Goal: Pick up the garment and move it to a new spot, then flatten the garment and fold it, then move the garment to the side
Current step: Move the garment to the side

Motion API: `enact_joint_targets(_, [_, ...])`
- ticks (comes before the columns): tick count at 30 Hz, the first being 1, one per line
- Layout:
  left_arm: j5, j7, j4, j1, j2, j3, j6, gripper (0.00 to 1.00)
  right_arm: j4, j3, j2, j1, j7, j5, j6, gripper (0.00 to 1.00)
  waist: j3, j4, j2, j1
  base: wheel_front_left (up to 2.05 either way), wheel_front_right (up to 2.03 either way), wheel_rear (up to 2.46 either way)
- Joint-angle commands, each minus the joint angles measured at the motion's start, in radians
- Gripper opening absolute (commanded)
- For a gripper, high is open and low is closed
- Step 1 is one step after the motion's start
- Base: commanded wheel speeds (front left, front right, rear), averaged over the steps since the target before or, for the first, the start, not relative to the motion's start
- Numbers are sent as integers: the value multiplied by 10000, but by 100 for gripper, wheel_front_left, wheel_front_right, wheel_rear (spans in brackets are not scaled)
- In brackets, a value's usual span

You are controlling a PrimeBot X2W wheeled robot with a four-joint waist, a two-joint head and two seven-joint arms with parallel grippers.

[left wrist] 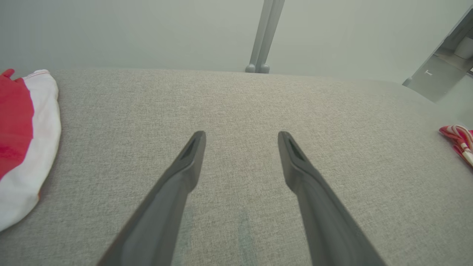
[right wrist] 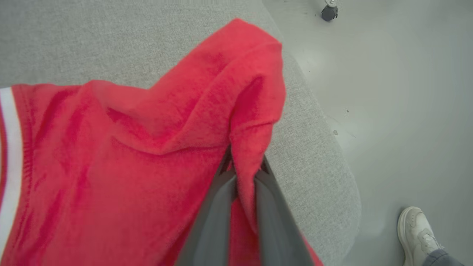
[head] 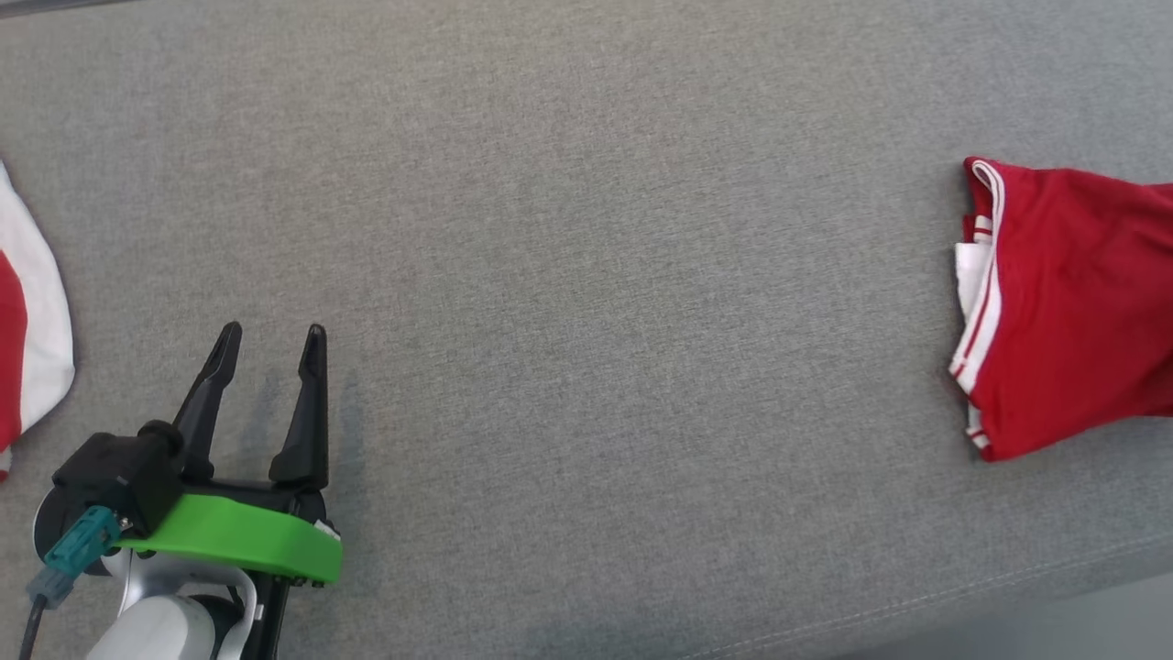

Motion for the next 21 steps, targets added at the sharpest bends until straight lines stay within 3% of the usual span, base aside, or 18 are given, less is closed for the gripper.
enact_joint_targets(1, [120, 30, 11, -224, 76, -20, -31, 100, 199, 42, -191, -465, -206, -321, -3, 0, 436, 503, -1, -1, 0, 0, 0])
enact_joint_targets(10, [139, -39, 94, -408, -55, -106, -38, 100, 1002, 59, -1248, -1706, -236, -1492, -4, 0, 868, 1320, -1, -1, 0, 0, 0])
enact_joint_targets(16, [57, -171, 160, -265, -31, -36, -29, 100, 1739, -770, -1923, -1954, -264, -1921, -4, 0, 1045, 1576, -1, -1, 0, 0, 0])
enact_joint_targets(21, [12, -199, 134, -130, 85, 62, 52, 100, 2299, -1495, -1971, -1733, -493, -2115, -4, 0, 1105, 1525, -1, -1, 0, 0, 0])
